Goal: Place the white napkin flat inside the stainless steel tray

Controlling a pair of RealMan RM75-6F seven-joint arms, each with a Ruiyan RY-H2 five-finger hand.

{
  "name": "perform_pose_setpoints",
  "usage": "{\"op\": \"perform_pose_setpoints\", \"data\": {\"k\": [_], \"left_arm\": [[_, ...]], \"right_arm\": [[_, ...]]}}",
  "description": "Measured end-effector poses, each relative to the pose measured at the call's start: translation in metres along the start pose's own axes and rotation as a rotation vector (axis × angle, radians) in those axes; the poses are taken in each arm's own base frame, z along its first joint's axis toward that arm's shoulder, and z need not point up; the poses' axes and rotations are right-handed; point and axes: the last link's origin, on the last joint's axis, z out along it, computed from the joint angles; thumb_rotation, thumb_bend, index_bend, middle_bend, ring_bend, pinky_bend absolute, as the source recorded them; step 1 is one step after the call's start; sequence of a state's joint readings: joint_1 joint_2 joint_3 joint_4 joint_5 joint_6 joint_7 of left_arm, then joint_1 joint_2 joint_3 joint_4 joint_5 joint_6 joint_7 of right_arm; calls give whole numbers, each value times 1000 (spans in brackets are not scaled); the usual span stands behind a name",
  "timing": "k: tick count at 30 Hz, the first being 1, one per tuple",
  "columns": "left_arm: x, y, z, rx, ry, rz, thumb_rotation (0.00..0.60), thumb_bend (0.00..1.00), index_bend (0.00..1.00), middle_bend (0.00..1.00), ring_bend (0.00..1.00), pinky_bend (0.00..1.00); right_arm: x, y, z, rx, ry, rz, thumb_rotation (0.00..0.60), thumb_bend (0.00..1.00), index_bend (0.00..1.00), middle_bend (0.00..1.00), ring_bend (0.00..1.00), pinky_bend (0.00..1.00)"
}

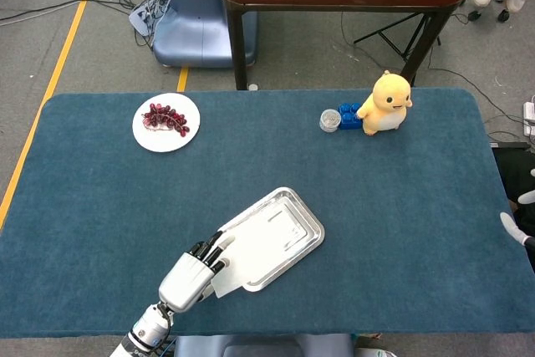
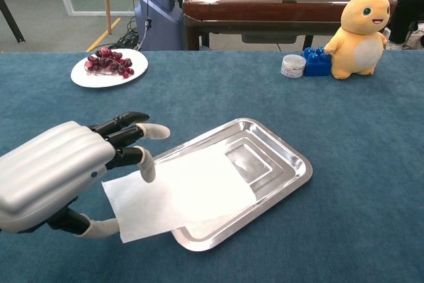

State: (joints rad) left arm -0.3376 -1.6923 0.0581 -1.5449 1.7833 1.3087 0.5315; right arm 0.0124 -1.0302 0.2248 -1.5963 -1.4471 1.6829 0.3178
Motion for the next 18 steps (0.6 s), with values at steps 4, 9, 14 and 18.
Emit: {"op": "perform_pose_setpoints", "data": {"k": [4, 9, 14, 18], "left_arm": [[-2, 0, 2, 4, 0, 1, 600, 116, 482, 138, 53, 311], [-5, 1, 6, 10, -4, 2, 600, 108, 538, 138, 59, 311], [-8, 1, 9, 14, -12, 5, 600, 106, 555, 139, 61, 311], [-11, 1, 11, 16, -20, 4, 600, 106, 559, 140, 61, 311]], "right_arm": [[2, 0, 0, -1, 6, 1, 600, 189, 520, 302, 185, 103], [3, 1, 0, -3, 10, 3, 600, 189, 520, 302, 185, 103], [4, 1, 0, -2, 16, 7, 600, 189, 520, 302, 185, 103], [5, 0, 0, -1, 18, 10, 600, 188, 520, 301, 185, 103]]}}
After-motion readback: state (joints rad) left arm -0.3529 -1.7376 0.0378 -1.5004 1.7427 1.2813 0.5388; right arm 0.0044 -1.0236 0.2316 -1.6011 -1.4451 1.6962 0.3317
